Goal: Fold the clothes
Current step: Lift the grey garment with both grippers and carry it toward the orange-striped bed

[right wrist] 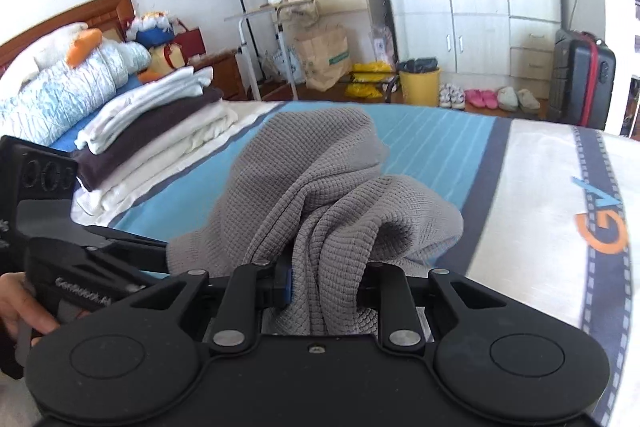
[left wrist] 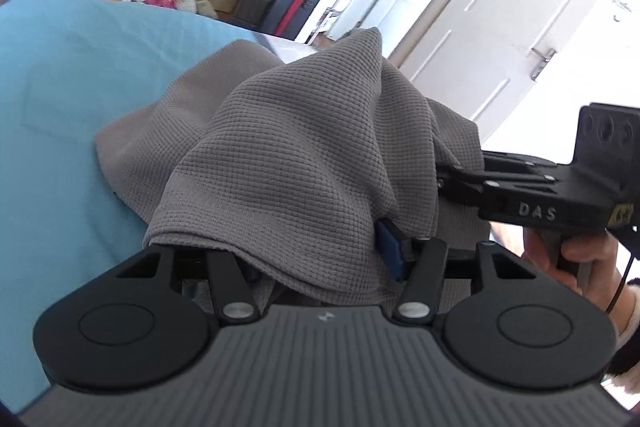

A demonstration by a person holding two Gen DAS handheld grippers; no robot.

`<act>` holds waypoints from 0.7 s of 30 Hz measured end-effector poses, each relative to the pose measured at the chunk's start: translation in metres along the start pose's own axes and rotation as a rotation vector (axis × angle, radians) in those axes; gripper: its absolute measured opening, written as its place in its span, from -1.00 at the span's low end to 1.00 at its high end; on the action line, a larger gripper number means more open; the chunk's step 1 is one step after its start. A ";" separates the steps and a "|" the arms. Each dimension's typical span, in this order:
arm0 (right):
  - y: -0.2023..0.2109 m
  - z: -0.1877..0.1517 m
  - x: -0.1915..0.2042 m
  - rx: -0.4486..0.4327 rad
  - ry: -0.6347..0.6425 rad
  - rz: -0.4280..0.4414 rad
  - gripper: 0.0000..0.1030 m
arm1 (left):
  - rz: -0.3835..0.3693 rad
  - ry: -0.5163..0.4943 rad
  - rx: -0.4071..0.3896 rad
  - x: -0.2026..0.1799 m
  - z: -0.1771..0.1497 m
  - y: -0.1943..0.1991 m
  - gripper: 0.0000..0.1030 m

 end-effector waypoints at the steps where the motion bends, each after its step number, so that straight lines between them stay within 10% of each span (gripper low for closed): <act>1: 0.008 -0.003 -0.002 -0.013 -0.002 -0.005 -0.50 | 0.008 -0.018 0.008 -0.010 0.000 -0.003 0.00; 13: 0.101 0.056 -0.064 -0.166 0.020 -0.072 -0.52 | 0.218 -0.466 0.160 -0.171 0.118 -0.057 -0.47; 21: 0.172 0.137 -0.088 -0.121 0.102 -0.093 -0.52 | 0.275 -0.493 0.171 -0.248 0.201 -0.058 -0.57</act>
Point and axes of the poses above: each gripper's, at about its wrist camera, not at the fingertips, and y roughly against the way its jaws point, x to its left, z to its top, the point moved 2 cm from there along -y, roughly the way its jaws point, and after that the axes turned 6 degrees about -y, right-handed, at the moved point
